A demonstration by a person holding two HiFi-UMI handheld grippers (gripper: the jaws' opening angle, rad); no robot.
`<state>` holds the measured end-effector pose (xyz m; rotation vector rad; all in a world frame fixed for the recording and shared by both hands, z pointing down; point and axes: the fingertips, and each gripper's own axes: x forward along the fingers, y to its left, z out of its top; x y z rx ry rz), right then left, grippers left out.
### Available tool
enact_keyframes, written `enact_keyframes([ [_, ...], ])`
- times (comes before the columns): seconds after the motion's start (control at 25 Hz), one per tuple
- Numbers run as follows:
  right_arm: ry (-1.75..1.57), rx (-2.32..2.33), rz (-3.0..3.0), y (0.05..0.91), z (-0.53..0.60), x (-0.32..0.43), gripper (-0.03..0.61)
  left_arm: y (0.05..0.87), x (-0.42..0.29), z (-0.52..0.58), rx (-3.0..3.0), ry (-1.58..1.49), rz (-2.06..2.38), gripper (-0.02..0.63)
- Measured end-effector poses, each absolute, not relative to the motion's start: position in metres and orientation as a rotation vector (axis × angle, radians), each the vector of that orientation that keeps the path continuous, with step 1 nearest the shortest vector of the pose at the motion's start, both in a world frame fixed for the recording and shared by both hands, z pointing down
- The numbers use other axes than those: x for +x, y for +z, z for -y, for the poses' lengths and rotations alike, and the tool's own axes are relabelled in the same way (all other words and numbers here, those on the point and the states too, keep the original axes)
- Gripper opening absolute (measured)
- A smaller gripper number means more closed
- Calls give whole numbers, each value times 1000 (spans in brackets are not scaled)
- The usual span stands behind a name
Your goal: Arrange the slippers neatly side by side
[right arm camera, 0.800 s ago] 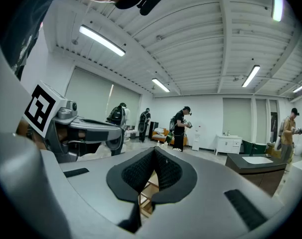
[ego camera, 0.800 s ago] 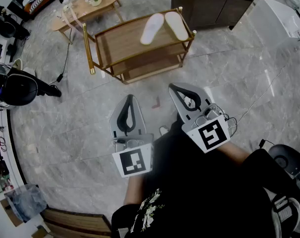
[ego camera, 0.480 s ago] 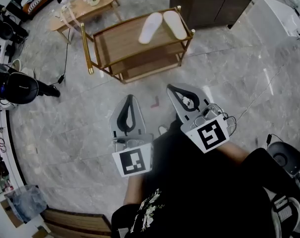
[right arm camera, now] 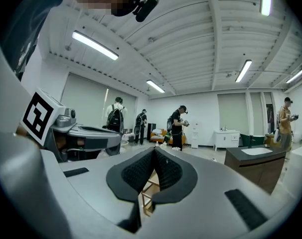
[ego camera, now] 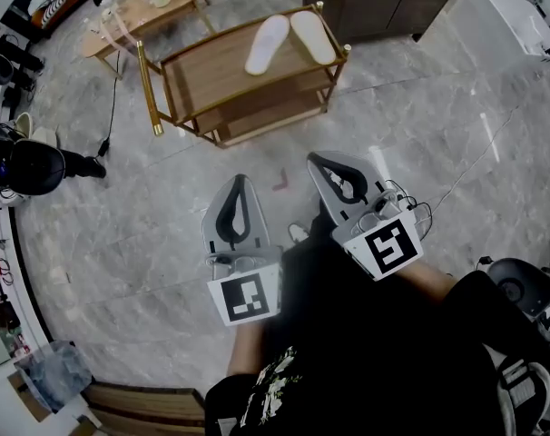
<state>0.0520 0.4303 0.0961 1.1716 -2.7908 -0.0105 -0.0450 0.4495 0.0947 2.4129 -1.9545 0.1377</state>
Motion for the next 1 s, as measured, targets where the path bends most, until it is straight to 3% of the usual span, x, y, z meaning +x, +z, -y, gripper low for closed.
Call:
enact_keyframes([
  [1.0,40,1080,2840,102,-339,67,-3,107,-24,-374,2322,256,1938,0],
])
